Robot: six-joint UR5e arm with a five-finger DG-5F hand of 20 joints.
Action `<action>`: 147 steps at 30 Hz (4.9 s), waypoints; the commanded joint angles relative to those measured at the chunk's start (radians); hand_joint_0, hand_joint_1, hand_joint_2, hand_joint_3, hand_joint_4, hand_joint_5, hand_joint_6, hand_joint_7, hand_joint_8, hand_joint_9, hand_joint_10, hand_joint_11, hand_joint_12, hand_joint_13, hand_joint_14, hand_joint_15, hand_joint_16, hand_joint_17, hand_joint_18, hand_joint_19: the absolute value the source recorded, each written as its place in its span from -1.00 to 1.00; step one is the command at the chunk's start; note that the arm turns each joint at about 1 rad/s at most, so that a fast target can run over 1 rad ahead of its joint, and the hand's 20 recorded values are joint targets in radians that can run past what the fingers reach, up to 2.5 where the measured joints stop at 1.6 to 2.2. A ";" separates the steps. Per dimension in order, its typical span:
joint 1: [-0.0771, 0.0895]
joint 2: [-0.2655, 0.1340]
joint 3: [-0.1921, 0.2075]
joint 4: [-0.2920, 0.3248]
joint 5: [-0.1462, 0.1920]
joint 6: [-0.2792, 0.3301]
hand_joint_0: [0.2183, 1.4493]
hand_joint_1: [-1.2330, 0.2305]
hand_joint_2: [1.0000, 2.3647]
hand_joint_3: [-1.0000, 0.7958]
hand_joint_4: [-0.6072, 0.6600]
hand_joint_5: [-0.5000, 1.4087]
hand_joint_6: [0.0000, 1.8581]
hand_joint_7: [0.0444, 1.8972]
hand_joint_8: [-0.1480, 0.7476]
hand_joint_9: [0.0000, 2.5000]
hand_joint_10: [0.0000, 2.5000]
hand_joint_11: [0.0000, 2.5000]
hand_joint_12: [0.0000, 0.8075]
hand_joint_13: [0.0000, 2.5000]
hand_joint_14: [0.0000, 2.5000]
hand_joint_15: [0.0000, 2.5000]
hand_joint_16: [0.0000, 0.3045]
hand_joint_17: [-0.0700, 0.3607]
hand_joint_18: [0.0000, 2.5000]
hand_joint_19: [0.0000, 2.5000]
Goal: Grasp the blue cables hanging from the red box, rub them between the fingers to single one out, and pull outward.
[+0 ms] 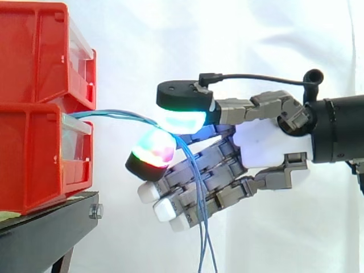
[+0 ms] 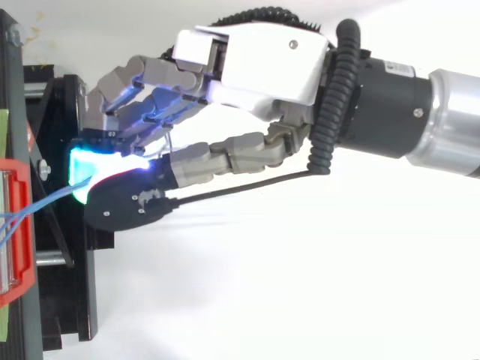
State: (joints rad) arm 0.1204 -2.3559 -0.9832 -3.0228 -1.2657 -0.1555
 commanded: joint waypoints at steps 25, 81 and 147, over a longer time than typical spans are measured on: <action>-0.002 0.026 0.000 -0.099 -0.003 -0.013 -0.60 -0.17 -1.00 -0.44 0.20 -0.63 -0.02 -0.12 0.01 -0.27 -0.99 -0.60 -0.06 -0.33 -0.99 -0.64 -0.68 -0.16 -0.45 -0.73; -0.005 0.064 0.012 -0.211 -0.012 0.013 -0.36 -0.10 -1.00 -0.40 0.10 -0.63 -0.05 -0.03 -0.07 -0.28 -0.99 -0.60 -0.14 -0.32 -0.98 -0.61 -0.72 -0.23 -0.44 -0.64; -0.011 0.076 0.032 -0.263 -0.014 -0.019 -0.29 -0.41 -0.98 0.00 -0.05 -0.65 0.01 -0.02 -0.05 -0.35 -0.99 -0.59 -0.11 -0.34 -0.99 -0.61 -0.69 -0.19 -0.42 -0.67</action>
State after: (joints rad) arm 0.1063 -2.2797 -0.9513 -3.2838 -1.2805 -0.1759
